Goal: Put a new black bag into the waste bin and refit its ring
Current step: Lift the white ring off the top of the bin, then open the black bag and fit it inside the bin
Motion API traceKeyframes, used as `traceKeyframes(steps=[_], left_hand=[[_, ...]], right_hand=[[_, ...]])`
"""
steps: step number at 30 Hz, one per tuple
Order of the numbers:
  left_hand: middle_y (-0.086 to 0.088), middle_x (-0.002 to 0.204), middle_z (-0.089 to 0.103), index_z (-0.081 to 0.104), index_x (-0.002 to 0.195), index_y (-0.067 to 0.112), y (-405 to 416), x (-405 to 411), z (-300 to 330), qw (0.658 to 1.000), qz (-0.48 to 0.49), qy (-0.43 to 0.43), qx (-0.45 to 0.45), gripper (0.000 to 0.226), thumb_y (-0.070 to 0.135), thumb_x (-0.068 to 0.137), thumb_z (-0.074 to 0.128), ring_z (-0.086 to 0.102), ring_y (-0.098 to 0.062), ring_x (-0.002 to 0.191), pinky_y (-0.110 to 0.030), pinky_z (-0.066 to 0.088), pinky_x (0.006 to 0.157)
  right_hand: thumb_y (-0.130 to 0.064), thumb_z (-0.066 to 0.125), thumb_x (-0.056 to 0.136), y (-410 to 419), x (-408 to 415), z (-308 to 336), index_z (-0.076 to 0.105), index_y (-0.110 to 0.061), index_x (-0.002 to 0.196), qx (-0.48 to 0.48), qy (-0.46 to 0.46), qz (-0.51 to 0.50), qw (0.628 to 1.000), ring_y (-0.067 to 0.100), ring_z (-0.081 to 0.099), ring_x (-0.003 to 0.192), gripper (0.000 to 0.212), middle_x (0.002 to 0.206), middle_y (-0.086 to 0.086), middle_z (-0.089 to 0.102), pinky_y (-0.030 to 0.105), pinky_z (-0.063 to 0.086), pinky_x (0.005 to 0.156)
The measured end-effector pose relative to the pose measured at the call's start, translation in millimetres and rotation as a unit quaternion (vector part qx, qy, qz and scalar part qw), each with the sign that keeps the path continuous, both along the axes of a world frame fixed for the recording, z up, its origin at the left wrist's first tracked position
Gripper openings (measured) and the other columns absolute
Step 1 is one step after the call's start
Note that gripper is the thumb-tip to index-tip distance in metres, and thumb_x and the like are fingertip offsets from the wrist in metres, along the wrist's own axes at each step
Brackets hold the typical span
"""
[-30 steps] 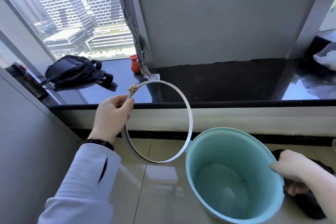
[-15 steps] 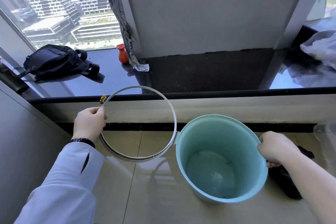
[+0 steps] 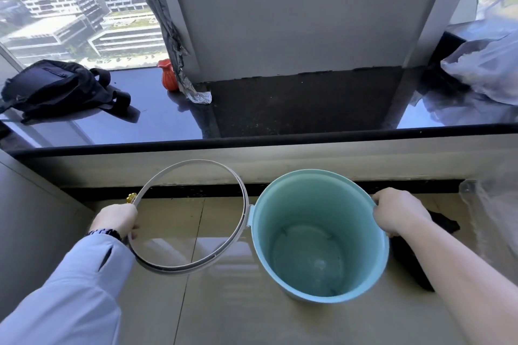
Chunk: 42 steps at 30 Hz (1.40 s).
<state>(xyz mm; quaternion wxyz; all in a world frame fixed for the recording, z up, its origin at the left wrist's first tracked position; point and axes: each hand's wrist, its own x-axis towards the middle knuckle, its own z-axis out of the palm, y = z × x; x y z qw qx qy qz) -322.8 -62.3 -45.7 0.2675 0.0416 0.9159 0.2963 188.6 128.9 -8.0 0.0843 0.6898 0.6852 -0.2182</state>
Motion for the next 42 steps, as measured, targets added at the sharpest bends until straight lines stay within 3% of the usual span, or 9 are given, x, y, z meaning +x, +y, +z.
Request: traceKeyframes(steps=[6, 10, 13, 18, 21, 26, 30, 35, 42], left_hand=[[-0.022, 0.073, 0.075, 0.068, 0.089, -0.001, -0.7, 10.4, 0.7, 0.999, -0.017, 0.01, -0.038, 0.032, 0.022, 0.078, 0.049, 0.069, -0.034, 0.048, -0.052, 0.059, 0.075], [-0.026, 0.099, 0.068, 0.063, 0.108, -0.004, 14.4, 47.7, 46.1, 0.994, -0.017, 0.093, -0.062, 0.044, 0.025, 0.078, 0.048, 0.067, -0.041, 0.085, -0.043, 0.052, 0.078], [-0.029, 0.134, 0.049, 0.046, 0.134, -0.004, 28.4, 76.8, 72.1, 0.982, 0.006, 0.173, -0.073, 0.067, 0.029, 0.077, 0.058, 0.049, -0.047, 0.122, -0.053, 0.044, 0.099], [-0.026, 0.149, 0.032, 0.033, 0.148, 0.005, 50.6, 123.4, 93.9, 0.953, -0.136, 0.268, -0.036, 0.077, 0.034, 0.083, 0.064, 0.028, -0.042, 0.139, -0.057, 0.029, 0.112], [-0.022, 0.146, 0.041, 0.044, 0.141, 0.011, 63.3, 163.6, 99.0, 0.921, -0.251, 0.299, 0.0, 0.064, 0.032, 0.084, 0.064, 0.031, -0.038, 0.137, -0.054, 0.03, 0.112], [0.006, 0.123, 0.064, 0.061, 0.126, 0.024, 63.5, 255.9, 92.4, 0.795, -0.539, 0.251, 0.118, 0.044, 0.026, 0.083, 0.069, 0.056, -0.015, 0.116, -0.036, 0.045, 0.103], [0.028, 0.116, 0.06, 0.051, 0.135, 0.044, 52.0, 313.2, 74.1, 0.672, -0.708, 0.181, 0.12, 0.049, 0.051, 0.086, 0.058, 0.053, 0.008, 0.106, -0.012, 0.041, 0.09], [0.025, 0.123, 0.063, 0.04, 0.145, 0.049, 42.9, 347.9, 51.6, 0.574, -0.77, 0.242, 0.136, 0.068, 0.07, 0.081, 0.042, 0.057, 0.002, 0.114, -0.02, 0.046, 0.093], [0.022, 0.072, 0.071, 0.077, 0.109, 0.036, 40.0, 366.4, 23.9, 0.433, -0.825, 0.323, 0.163, 0.058, 0.047, 0.053, 0.085, 0.067, -0.002, 0.057, -0.011, 0.047, 0.048]], right_hand=[[-0.004, 0.053, 0.077, 1.5, -1.8, -0.6, 0.076, -0.02, 0.091, 0.002, 0.008, -0.005, 1.0, 0.028, 0.068, 0.075, 0.032, 0.076, 0.006, 0.073, 0.03, 0.056, 0.064], [-0.006, 0.052, 0.078, 0.5, -0.4, 2.5, 0.076, -0.02, 0.092, -0.004, 0.019, -0.009, 1.0, 0.029, 0.068, 0.078, 0.031, 0.082, 0.006, 0.073, 0.029, 0.053, 0.062], [-0.007, 0.052, 0.081, 0.5, 0.9, 4.2, 0.075, -0.019, 0.097, -0.011, 0.03, -0.012, 0.999, 0.03, 0.068, 0.081, 0.031, 0.087, 0.006, 0.073, 0.03, 0.054, 0.066], [-0.009, 0.052, 0.081, -0.1, 5.8, 5.8, 0.074, -0.014, 0.094, -0.029, 0.048, -0.017, 0.998, 0.029, 0.072, 0.079, 0.026, 0.086, 0.007, 0.074, 0.028, 0.055, 0.063], [-0.012, 0.052, 0.079, -0.1, 11.1, 9.8, 0.074, -0.006, 0.089, -0.052, 0.077, -0.033, 0.995, 0.027, 0.079, 0.07, 0.025, 0.077, 0.01, 0.078, 0.038, 0.066, 0.071], [-0.019, 0.048, 0.082, 12.8, 36.1, 24.2, 0.074, -0.005, 0.093, -0.041, 0.103, -0.055, 0.992, 0.03, 0.079, 0.078, 0.032, 0.079, 0.013, 0.08, 0.044, 0.065, 0.08], [-0.022, 0.051, 0.088, 26.1, 80.2, 32.9, 0.075, -0.009, 0.095, -0.004, 0.151, -0.094, 0.984, 0.025, 0.077, 0.069, 0.027, 0.08, 0.01, 0.08, 0.036, 0.064, 0.073], [-0.038, 0.063, 0.086, 28.7, 139.6, 19.8, 0.071, -0.022, 0.113, 0.059, 0.096, -0.044, 0.993, 0.019, 0.068, 0.095, 0.033, 0.107, 0.0, 0.075, 0.033, 0.057, 0.086], [-0.044, 0.065, 0.083, 13.2, 180.6, -50.4, 0.05, -0.021, 0.141, 0.047, 0.019, 0.011, 0.999, 0.021, 0.058, 0.122, 0.064, 0.139, 0.001, 0.057, 0.035, 0.054, 0.091]])
